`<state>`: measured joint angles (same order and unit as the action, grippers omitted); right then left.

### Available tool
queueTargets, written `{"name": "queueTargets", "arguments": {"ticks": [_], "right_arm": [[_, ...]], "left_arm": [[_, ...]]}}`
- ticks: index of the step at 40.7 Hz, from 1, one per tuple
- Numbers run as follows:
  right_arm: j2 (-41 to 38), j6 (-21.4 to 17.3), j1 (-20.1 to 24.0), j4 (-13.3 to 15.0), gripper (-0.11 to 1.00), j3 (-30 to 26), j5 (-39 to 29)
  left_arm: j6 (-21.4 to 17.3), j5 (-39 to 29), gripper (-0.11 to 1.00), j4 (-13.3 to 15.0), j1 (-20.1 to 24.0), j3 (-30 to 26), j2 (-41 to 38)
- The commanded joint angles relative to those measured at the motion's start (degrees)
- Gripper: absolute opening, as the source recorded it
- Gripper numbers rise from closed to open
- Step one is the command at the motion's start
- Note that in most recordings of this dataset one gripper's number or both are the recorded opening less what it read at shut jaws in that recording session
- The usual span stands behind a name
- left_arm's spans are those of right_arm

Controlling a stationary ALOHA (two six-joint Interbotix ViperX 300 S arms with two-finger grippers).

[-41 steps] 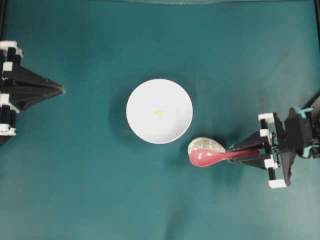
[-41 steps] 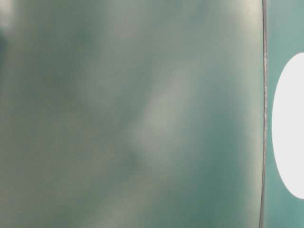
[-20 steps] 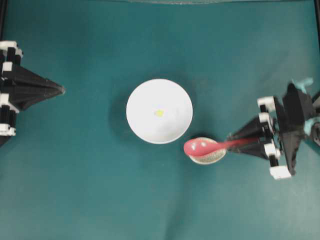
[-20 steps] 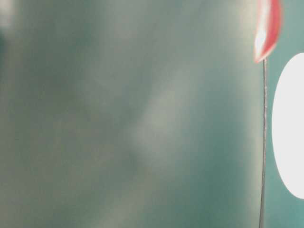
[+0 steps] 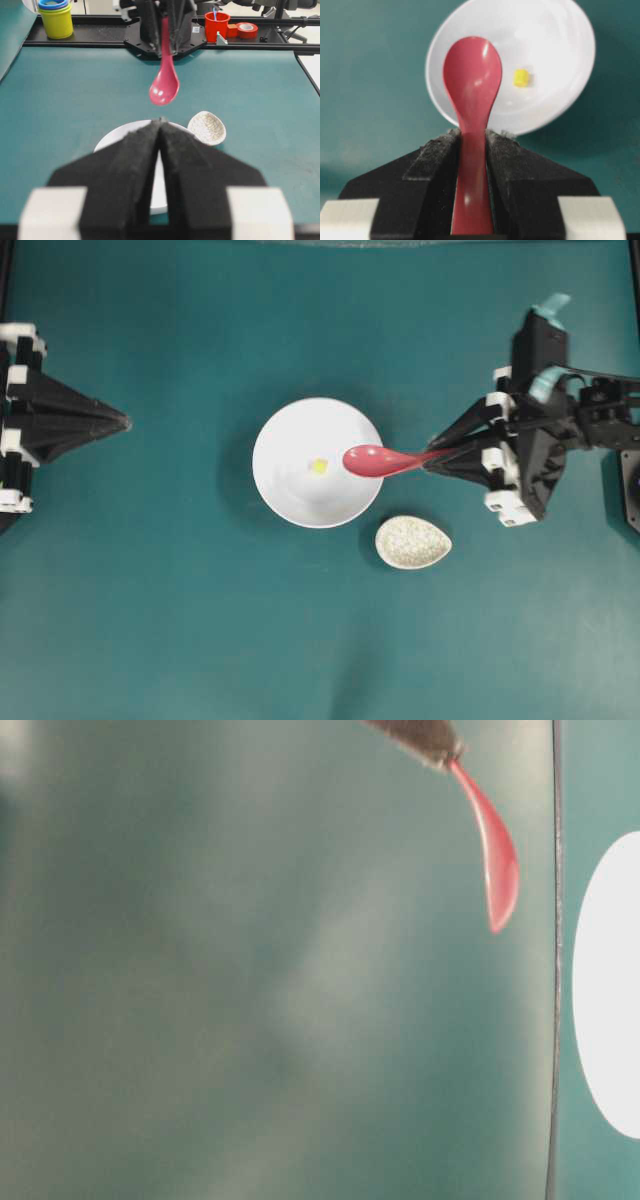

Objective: Scoop the yellow hexagonal prism block from the bowl with a spoon using the right arm.
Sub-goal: 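Lift the pink spoon off the rest and carry it over the bowl, then lower the spoon bowl into the white bowl beside the yellow block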

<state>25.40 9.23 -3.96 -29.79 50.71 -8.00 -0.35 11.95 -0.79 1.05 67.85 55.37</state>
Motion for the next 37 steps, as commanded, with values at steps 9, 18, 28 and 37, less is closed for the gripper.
{"name": "queueTargets", "arguments": {"ticks": [9,18,28,37], "right_arm": [[-8.0,-0.2,-2.7,3.3,0.23,-11.5,-14.8],[-15.0,-0.4,-2.9,6.8,0.23,-19.6,-24.7],[-20.7,-3.3,-2.9,9.8,0.23,-26.9,-32.4],[-23.9,-11.4,-3.0,16.7,0.23,-31.5,-39.4]], "left_arm": [[0.0,0.3,0.05,-0.2,0.1,-1.2,-0.5],[0.0,0.3,0.05,-0.2,0.0,-1.2,-0.8],[0.0,0.5,0.05,-0.2,0.0,-1.2,-0.8],[0.1,0.5,0.05,-0.2,0.0,-1.2,-0.8]]}}
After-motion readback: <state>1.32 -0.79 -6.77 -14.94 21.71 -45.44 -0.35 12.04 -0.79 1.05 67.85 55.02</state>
